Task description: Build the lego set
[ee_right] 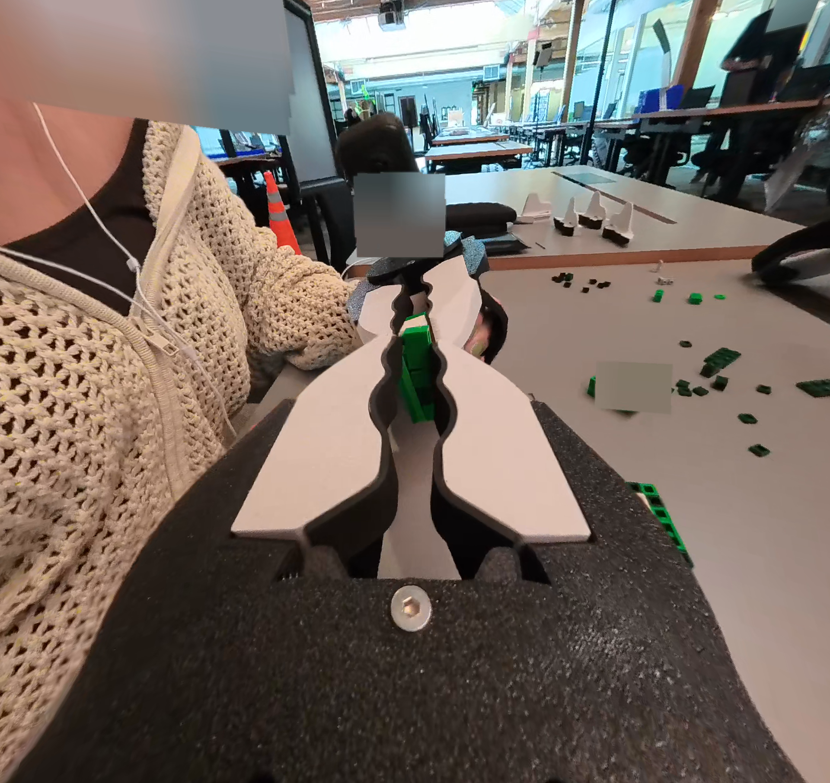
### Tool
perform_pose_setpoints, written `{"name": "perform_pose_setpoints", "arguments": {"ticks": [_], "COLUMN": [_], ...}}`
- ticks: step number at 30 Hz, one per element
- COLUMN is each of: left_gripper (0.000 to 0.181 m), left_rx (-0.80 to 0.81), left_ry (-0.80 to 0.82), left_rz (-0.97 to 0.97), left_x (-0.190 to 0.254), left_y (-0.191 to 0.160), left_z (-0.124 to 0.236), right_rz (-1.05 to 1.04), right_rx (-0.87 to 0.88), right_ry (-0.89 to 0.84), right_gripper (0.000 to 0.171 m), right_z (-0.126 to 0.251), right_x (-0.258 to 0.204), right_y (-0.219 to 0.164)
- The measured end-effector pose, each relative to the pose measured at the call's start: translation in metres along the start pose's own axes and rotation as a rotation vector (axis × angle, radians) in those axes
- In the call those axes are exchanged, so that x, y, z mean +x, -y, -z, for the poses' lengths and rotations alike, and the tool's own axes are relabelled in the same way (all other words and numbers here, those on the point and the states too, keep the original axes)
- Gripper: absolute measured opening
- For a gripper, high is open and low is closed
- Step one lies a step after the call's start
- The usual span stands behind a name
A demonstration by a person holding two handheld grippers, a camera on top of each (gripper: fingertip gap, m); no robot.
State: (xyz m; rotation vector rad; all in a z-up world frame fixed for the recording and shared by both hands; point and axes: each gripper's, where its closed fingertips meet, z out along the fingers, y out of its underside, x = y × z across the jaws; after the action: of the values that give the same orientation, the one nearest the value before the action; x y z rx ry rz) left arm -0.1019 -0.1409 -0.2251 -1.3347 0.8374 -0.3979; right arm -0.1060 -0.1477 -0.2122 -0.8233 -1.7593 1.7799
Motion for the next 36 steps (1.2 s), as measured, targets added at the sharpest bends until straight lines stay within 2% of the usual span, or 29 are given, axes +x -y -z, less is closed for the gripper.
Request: {"name": "perform_pose_setpoints", "arguments": {"ticks": [8,14,27,36], "left_gripper": [0.017,0.017,0.017,0.017], "left_rx": [0.021,0.039,0.062,0.089], "left_ry": [0.003,-0.013,-0.034,-0.037], "left_rz": [0.058,0.066,0.09,0.144], "left_x": [-0.004,-0.002,-0.001,-0.005], "left_y": [0.0,0.003,0.006,0.006], "left_z": [0.0,-0.001,-0.001,0.001], "right_rz": [0.13,0.18,0.276,0.254], "right_rx": [-0.088,-0.09,-0.137,-0.106], "right_ry": [-0.039,-0.075,-0.107,-0.168], "right_gripper": [0.027,0.018,0.017,0.021], "right_z": [0.0,0.0,0.0,-0.001], "right_x": [-0.001,0.001,-0.002,0.004], "right_y": [-0.008,-0.008,-0.006,0.0]}}
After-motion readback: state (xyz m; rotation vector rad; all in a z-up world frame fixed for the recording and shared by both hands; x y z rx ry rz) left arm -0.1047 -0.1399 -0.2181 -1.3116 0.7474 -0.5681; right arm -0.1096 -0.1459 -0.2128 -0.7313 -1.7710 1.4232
